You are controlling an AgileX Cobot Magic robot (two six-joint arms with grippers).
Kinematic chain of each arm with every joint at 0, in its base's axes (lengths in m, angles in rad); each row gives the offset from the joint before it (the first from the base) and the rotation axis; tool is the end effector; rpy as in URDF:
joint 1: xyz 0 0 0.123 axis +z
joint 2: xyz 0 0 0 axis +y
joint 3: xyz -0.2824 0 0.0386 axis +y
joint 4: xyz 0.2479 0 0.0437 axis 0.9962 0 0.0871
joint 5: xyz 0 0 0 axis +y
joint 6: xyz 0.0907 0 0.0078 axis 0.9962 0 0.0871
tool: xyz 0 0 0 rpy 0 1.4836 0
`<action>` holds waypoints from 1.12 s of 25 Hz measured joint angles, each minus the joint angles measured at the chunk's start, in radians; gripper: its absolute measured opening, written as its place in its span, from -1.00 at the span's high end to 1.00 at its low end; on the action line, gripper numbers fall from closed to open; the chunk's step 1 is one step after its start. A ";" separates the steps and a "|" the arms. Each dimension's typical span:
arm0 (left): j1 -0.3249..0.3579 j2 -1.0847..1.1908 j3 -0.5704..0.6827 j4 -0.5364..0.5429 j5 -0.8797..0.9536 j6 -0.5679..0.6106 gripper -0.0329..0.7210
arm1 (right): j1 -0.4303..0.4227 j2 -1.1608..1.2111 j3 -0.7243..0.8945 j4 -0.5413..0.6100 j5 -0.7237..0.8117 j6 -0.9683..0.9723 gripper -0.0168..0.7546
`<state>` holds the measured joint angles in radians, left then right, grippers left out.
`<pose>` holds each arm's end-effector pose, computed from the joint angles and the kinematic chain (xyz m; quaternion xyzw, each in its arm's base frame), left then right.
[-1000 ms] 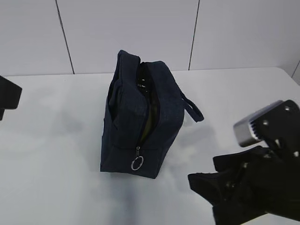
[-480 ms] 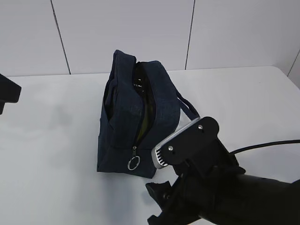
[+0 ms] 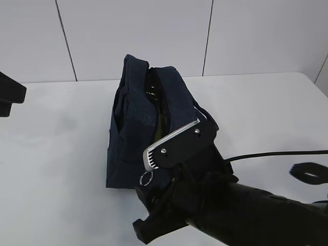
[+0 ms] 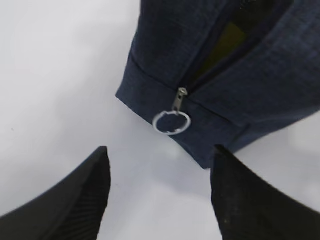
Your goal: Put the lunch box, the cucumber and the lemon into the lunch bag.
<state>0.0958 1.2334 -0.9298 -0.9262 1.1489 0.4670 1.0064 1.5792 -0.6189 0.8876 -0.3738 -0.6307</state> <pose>0.2235 -0.0453 0.3131 0.0265 0.9005 -0.3820 0.2059 0.1765 0.2308 0.1755 -0.2775 0.8400 0.1541 0.4400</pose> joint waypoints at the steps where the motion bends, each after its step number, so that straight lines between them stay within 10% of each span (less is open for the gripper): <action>1: 0.000 0.004 0.000 -0.004 -0.002 0.008 -0.04 | 0.000 0.014 -0.009 -0.016 -0.001 0.017 -0.29; 28: 0.000 0.080 0.000 -0.016 -0.071 0.121 -0.02 | 0.002 0.131 -0.048 -0.039 -0.074 0.086 -0.29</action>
<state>0.0958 1.3134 -0.9298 -0.9420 1.0783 0.5883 1.0080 1.7104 -0.6673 0.8484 -0.4481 -0.5447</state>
